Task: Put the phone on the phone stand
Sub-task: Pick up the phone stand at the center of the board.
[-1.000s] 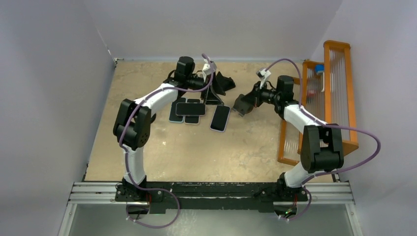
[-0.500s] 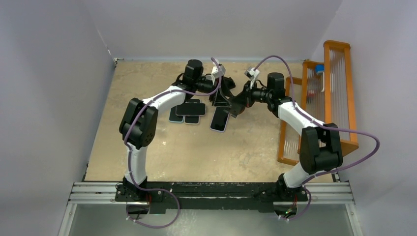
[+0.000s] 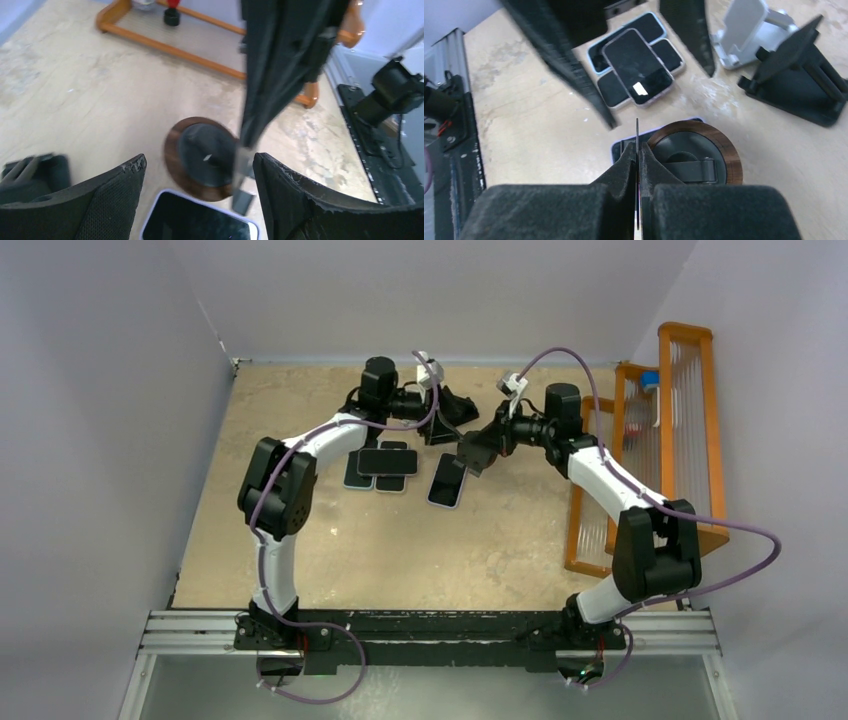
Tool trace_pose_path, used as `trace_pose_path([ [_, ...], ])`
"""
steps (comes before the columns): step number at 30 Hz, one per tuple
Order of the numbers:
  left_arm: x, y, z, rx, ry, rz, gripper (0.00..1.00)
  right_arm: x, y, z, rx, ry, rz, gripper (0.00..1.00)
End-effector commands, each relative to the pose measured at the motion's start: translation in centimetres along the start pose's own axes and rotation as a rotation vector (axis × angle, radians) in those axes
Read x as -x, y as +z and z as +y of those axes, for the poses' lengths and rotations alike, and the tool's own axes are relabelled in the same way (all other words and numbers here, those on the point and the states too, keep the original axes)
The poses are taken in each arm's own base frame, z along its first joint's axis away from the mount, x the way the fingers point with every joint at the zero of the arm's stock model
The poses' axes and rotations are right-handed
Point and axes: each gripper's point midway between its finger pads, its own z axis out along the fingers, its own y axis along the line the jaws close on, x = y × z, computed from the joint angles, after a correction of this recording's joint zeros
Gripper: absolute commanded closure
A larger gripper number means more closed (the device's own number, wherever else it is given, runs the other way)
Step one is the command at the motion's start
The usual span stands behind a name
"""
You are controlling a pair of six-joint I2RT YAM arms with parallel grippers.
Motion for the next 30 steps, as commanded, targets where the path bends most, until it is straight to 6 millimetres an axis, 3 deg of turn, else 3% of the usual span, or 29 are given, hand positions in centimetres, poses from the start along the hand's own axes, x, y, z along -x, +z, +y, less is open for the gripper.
trace_pose_path([
  [1, 1.3, -1.5, 2.2, 0.098, 0.059, -0.059, 0.23, 3.7, -0.3, 3.2, 0.115, -0.096, -0.065, 1.00],
  [6, 0.7, -1.1, 1.9, 0.061, 0.033, -0.068, 0.27, 4.0, 0.1, 3.7, 0.134, -0.094, -0.075, 1.00],
  [14, 1.3, -1.5, -1.0, -0.138, -0.005, -0.074, 0.39, 4.0, 0.3, 3.5, 0.127, -0.092, -0.075, 1.00],
  [17, 1.5, -2.8, -1.2, -0.167, -0.024, -0.069, 0.42, 3.9, 0.3, 3.4, 0.122, -0.092, -0.074, 1.00],
  [23, 2.1, -6.5, -0.7, -0.140, -0.043, -0.080, 0.38, 4.2, 0.3, 3.4, 0.113, -0.101, -0.084, 1.00],
  [27, 2.3, -5.6, -1.5, -0.179, -0.047, -0.072, 0.37, 4.7, 0.8, 3.3, 0.125, -0.098, -0.095, 1.00],
  [30, 2.3, -3.7, -2.3, -0.208, -0.035, -0.065, 0.37, 4.8, 1.3, 3.3, 0.119, -0.097, -0.090, 1.00],
])
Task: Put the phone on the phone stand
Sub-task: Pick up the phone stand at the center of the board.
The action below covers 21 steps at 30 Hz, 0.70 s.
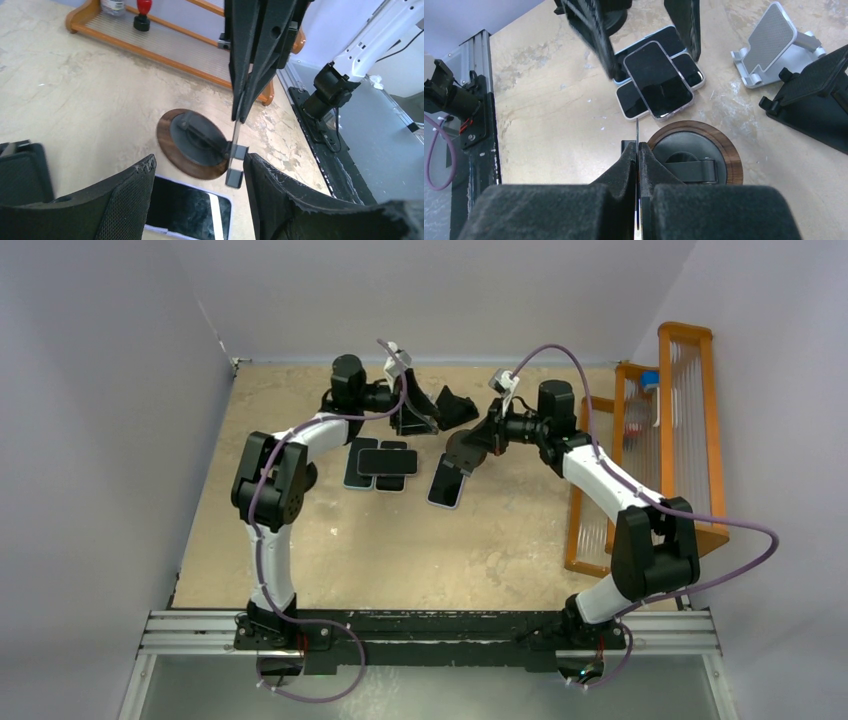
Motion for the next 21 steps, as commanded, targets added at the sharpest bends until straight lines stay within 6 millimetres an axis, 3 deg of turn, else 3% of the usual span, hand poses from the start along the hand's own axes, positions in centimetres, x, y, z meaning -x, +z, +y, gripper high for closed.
trace_pose_path([
  [1, 1.0, 3.1, -2.7, -0.100, 0.067, 0.020, 0.37, 3.5, 0.6, 0.5, 0.018, -0.085, -0.064, 1.00],
  [11, 0.7, 4.6, -3.0, -0.120, 0.059, 0.013, 0.44, 3.1, 0.9, 0.3, 0.013, -0.060, -0.059, 1.00],
  [13, 0.5, 4.8, -3.0, -0.119, 0.056, 0.016, 0.54, 3.0, 1.0, 0.2, 0.014, -0.050, -0.057, 1.00],
  [17, 0.0, 4.8, -2.8, -0.117, 0.045, 0.020, 0.84, 2.9, 1.1, 0.3, 0.013, -0.049, -0.055, 1.00],
  [19, -0.2, 4.9, -2.8, -0.123, 0.038, 0.022, 0.85, 2.9, 1.1, 0.3, 0.015, -0.050, -0.055, 1.00],
  [21, -0.4, 4.9, -2.8, -0.131, 0.032, 0.024, 0.76, 2.9, 1.1, 0.3, 0.016, -0.050, -0.054, 1.00],
])
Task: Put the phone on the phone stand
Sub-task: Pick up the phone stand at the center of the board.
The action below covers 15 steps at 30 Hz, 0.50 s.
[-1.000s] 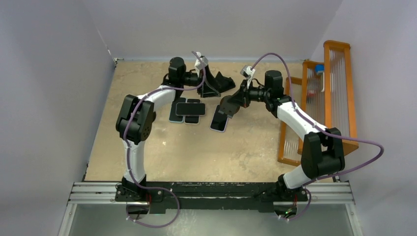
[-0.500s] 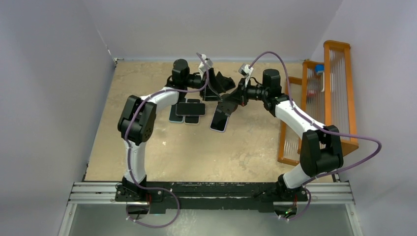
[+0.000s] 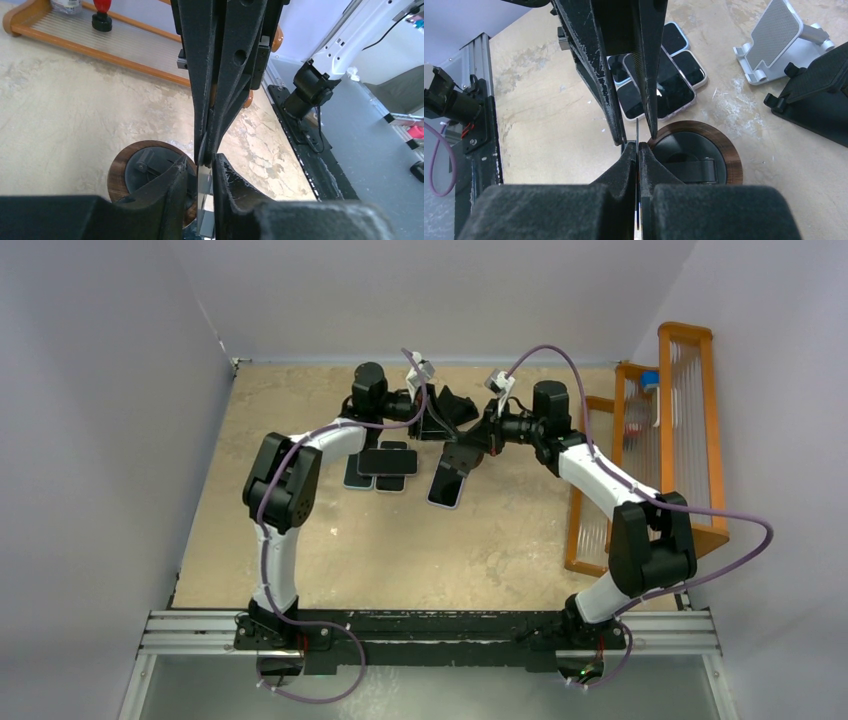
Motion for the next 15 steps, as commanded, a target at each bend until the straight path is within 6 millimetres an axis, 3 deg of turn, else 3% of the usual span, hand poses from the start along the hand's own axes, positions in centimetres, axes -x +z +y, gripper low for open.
trace_pose_path([
  [1, 0.76, 0.21, -0.10, -0.027, 0.047, -0.003, 0.73, 3.05, 0.13, 0.66, 0.025, -0.074, -0.060, 1.00],
  [8, 0.18, 0.44, -0.59, -0.072, 0.035, 0.015, 0.69, 2.82, 0.33, 0.62, 0.033, -0.071, -0.056, 1.00],
  [11, -0.09, 0.43, -0.59, -0.081, 0.028, 0.018, 0.81, 2.55, 0.57, 0.62, 0.038, -0.064, -0.051, 1.00],
  [13, -0.16, 0.42, -0.68, -0.090, 0.023, 0.022, 1.00, 2.38, 0.66, 0.55, 0.040, -0.061, -0.048, 1.00],
  [15, -0.20, 0.38, -0.83, -0.098, 0.022, 0.024, 1.00, 2.25, 0.71, 0.44, 0.037, -0.055, -0.044, 1.00],
])
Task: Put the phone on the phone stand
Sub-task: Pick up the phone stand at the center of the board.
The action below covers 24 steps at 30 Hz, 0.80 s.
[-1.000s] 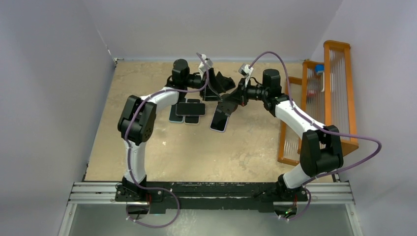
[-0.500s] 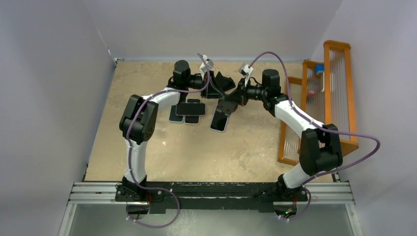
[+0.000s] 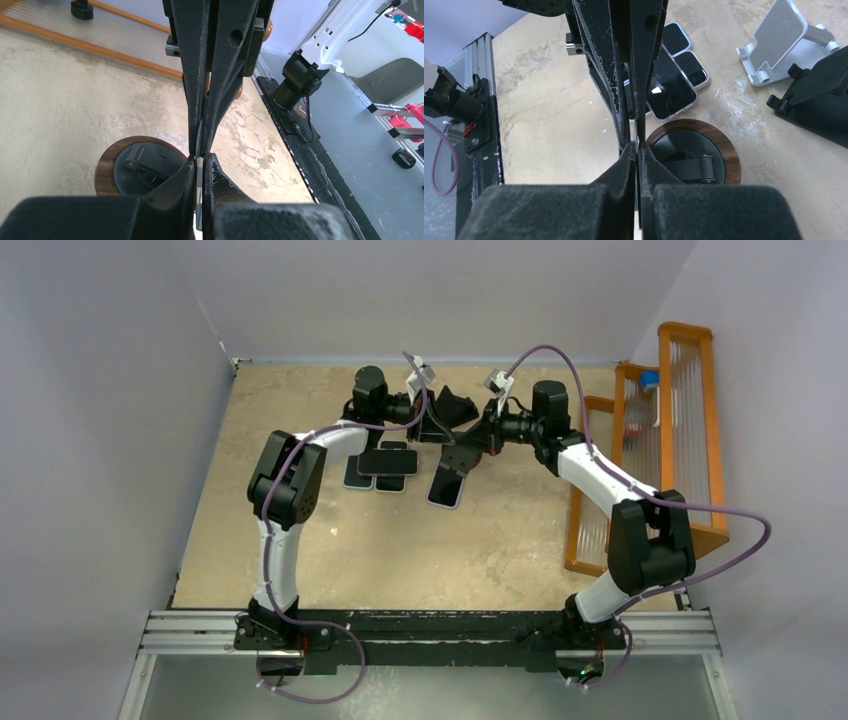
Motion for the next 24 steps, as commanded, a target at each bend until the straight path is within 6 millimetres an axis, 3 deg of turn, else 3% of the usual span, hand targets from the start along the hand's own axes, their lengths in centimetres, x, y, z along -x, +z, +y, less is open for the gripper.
trace_pose_path([
  [1, 1.0, 0.3, -0.8, -0.054, 0.063, 0.011, 1.00, 2.3, 0.5, 0.4, 0.028, -0.054, -0.041, 0.95],
  [3, 1.0, 0.1, -0.7, -0.049, 0.060, 0.008, 1.00, 2.4, 0.3, 0.2, 0.008, -0.052, -0.035, 0.55],
  [5, 1.0, -0.2, -0.5, -0.030, 0.059, -0.002, 1.00, 2.8, -0.1, 0.3, -0.019, -0.044, -0.035, 0.04],
  [7, 1.0, -0.9, -0.2, -0.004, 0.060, -0.014, 1.00, 4.5, -1.4, -1.2, -0.174, -0.061, -0.082, 0.01],
  [10, 1.2, -2.1, 0.5, 0.065, 0.072, -0.047, 1.00, 8.3, -5.8, -4.8, -0.514, -0.002, -0.287, 0.01],
  [13, 1.6, -4.6, 1.6, 0.173, 0.093, -0.087, 1.00, 8.8, -10.2, -7.7, -0.821, 0.151, -0.418, 0.01],
  [18, 3.7, -9.2, 1.9, 0.284, 0.148, -0.140, 1.00, 1.8, -7.9, -8.0, -0.994, 0.515, -0.336, 0.01],
  [21, 5.1, -11.3, 0.9, 0.322, 0.181, -0.161, 1.00, -2.6, -5.6, -8.6, -1.068, 0.636, -0.269, 0.02],
  [24, 6.6, -12.9, -0.9, 0.378, 0.224, -0.185, 1.00, -3.8, -2.5, -8.9, -1.127, 0.652, -0.193, 0.02],
])
